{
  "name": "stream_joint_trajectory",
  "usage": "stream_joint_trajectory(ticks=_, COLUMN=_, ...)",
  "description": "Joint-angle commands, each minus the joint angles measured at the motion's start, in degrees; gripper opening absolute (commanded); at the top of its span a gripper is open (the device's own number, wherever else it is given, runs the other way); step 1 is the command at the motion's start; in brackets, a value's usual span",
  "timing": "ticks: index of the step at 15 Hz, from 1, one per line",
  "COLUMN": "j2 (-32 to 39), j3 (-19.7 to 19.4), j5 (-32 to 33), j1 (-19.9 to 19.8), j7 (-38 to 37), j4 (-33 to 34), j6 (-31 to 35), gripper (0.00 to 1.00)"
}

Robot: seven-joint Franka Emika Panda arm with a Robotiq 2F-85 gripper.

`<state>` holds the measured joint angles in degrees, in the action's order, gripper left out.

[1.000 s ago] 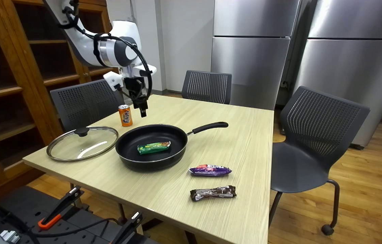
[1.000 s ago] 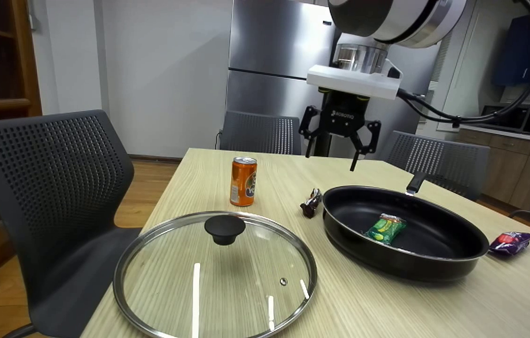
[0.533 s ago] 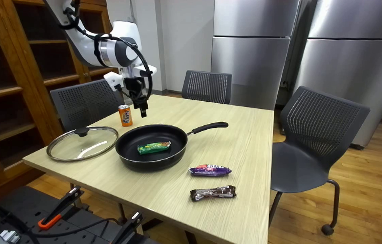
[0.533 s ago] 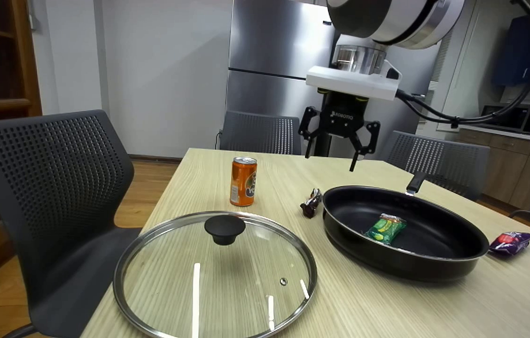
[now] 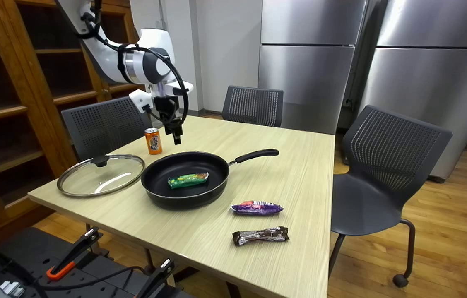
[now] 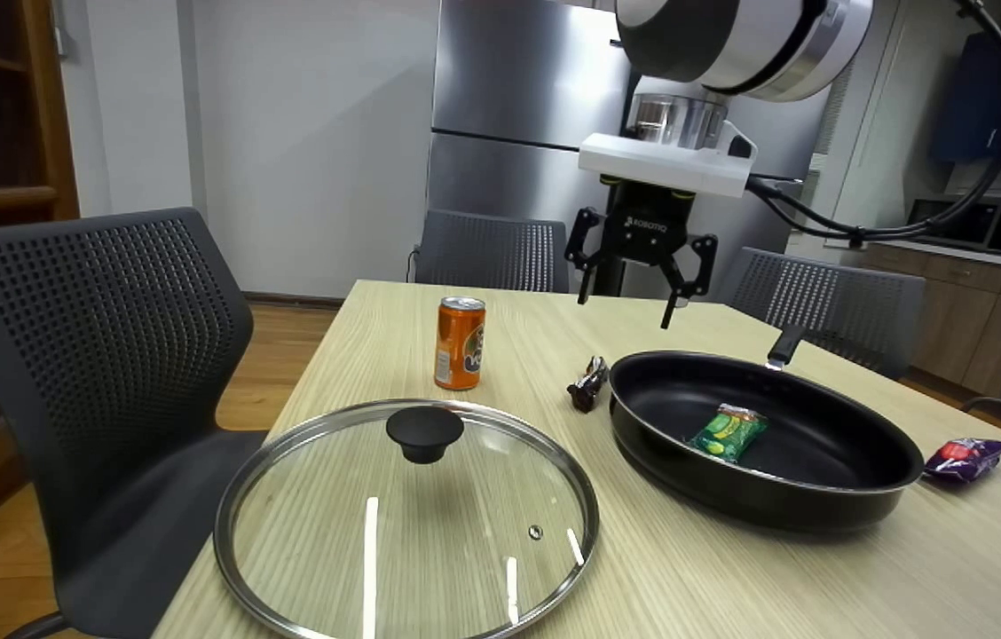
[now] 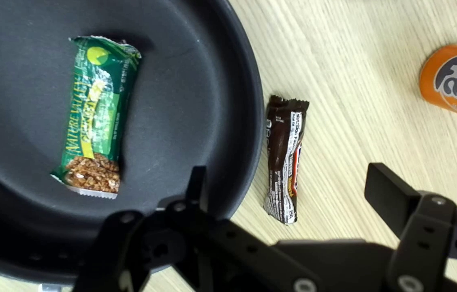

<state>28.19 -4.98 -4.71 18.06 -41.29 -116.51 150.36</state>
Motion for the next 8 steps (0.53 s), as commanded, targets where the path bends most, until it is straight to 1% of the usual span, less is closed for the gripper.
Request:
stream_joint_trajectory(ticks=1, j2=3.12, j3=0.18, j5=1.78, j1=-1.61, j7=-0.02, j4=5.64, j6=-3.45, gripper=1.0)
stream_joint_trajectory(ticks=4, j2=6.22, j3=0.04, j5=1.97, j1=-2.41, j7=0.31, j4=10.41, j6=-6.05, gripper=1.0)
stream_joint_trajectory(ticks=5, j2=6.05, j3=0.03, j5=2.26, j1=-1.44, j7=-0.94, j4=10.37, j6=-6.59, gripper=1.0)
stream_joint_trajectory(ticks=8, j2=8.29, j3=0.48, j5=2.28, j1=-1.32, j7=-0.74, j4=13.85, j6=-9.25, gripper=1.0)
